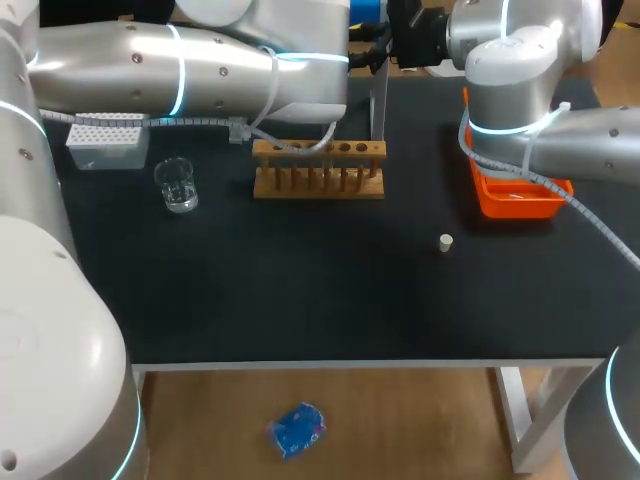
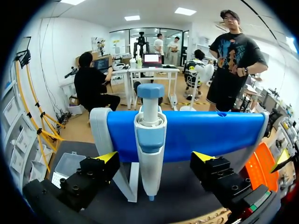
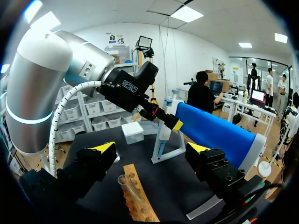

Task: Invert the test tube, pick up the pipette, mount the tip to pipette, aspirate from beaker and dispense into the tube, eject the tip, return the pipette, and cap with the stopper.

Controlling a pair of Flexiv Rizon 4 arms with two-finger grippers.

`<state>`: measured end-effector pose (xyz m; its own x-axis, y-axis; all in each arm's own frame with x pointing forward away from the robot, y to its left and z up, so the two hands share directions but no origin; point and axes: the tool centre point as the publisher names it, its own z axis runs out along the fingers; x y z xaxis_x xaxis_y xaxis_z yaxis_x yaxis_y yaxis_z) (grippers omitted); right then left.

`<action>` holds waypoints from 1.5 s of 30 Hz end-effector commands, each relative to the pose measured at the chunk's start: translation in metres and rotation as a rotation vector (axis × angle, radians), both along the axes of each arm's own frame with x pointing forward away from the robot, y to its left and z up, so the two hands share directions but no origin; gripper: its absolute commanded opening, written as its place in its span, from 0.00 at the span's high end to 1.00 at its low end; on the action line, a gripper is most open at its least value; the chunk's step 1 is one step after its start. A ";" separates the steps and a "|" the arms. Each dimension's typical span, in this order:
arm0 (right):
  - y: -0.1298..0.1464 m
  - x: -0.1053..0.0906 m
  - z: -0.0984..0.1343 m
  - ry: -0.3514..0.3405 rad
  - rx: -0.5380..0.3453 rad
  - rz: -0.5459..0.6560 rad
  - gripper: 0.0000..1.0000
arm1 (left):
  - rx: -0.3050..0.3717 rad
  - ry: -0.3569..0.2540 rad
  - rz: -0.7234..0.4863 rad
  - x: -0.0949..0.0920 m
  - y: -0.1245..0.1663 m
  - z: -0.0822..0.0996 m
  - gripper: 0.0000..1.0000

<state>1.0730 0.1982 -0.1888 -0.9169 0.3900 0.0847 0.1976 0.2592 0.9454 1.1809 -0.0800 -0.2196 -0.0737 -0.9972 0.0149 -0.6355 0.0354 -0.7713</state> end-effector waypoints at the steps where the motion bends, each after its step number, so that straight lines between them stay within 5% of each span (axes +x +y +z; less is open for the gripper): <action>1: -0.001 0.000 0.001 0.002 -0.001 0.002 0.00 | -0.016 -0.018 -0.007 -0.013 0.001 0.004 0.00; 17: -0.001 0.000 0.001 0.002 -0.001 0.002 0.00 | -0.056 -0.144 -0.149 -0.067 0.009 0.019 0.00; 30: -0.002 -0.003 0.001 -0.001 -0.004 0.008 0.00 | -0.128 -0.243 -0.560 -0.110 0.009 0.040 0.00; 45: -0.058 -0.058 0.004 -0.058 0.024 0.058 0.00 | -0.170 -0.110 -1.143 -0.153 -0.019 0.043 0.00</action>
